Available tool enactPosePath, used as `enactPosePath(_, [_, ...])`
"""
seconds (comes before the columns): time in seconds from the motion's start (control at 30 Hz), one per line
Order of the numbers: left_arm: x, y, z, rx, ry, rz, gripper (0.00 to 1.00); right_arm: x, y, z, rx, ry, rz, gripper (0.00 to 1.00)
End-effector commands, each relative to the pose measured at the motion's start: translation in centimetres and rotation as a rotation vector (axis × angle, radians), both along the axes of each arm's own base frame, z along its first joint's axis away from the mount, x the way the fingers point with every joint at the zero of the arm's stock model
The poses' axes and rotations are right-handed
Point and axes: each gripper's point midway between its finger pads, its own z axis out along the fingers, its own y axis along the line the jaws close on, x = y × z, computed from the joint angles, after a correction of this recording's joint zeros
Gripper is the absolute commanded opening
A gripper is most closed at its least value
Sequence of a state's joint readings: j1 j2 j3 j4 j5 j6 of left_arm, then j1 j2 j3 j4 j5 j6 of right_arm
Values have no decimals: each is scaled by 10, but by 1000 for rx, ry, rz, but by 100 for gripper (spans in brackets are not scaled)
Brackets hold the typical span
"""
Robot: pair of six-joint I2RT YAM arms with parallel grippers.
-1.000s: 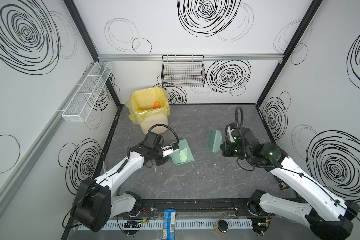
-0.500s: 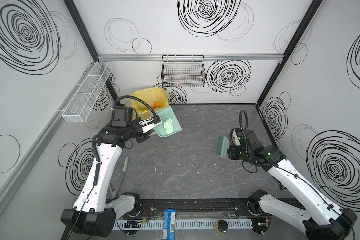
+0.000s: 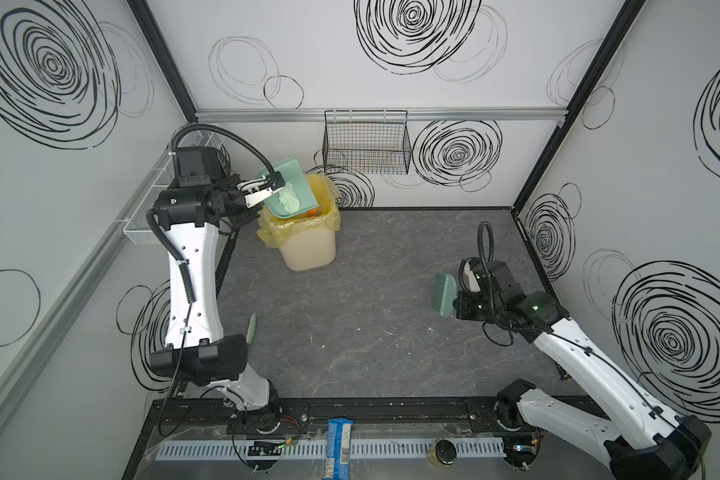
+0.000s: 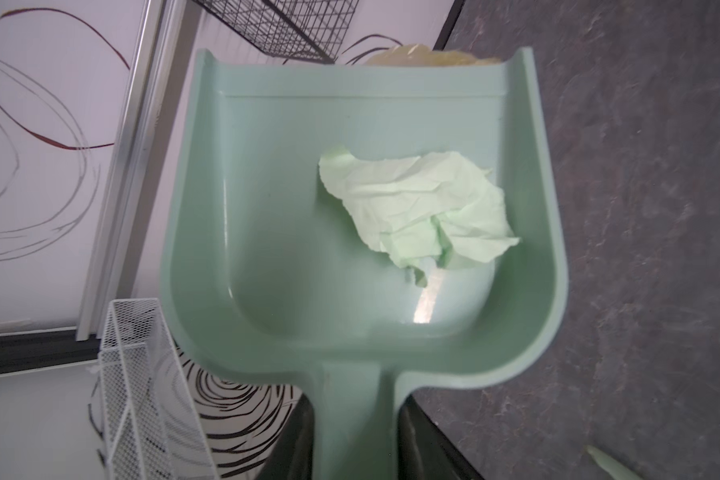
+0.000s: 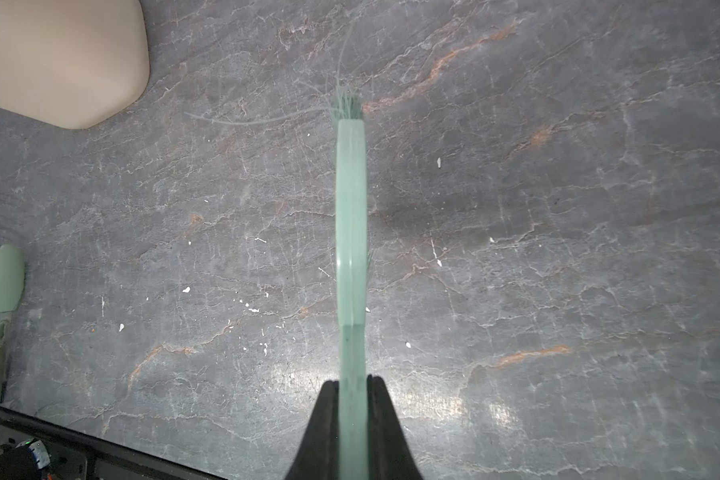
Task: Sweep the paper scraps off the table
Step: 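Tilt the dustpan with the left gripper to dump the green scrap into the bin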
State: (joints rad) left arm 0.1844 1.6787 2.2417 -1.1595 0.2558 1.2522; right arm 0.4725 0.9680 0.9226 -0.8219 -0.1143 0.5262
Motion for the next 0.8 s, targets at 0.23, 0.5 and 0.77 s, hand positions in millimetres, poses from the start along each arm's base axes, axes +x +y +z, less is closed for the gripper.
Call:
enactPosePath(0.23, [45,39,-1,439,-19,66,0,6,2,-3,14,-25,2,0])
enactPosePath(0.5, [64,26,-1,725,-88,64,0,4,1,-8,14,-19,2,0])
enactPosePath(0.77, [67,31,12,774,-110,89,0,0,-2,-13,7,-17,0,0])
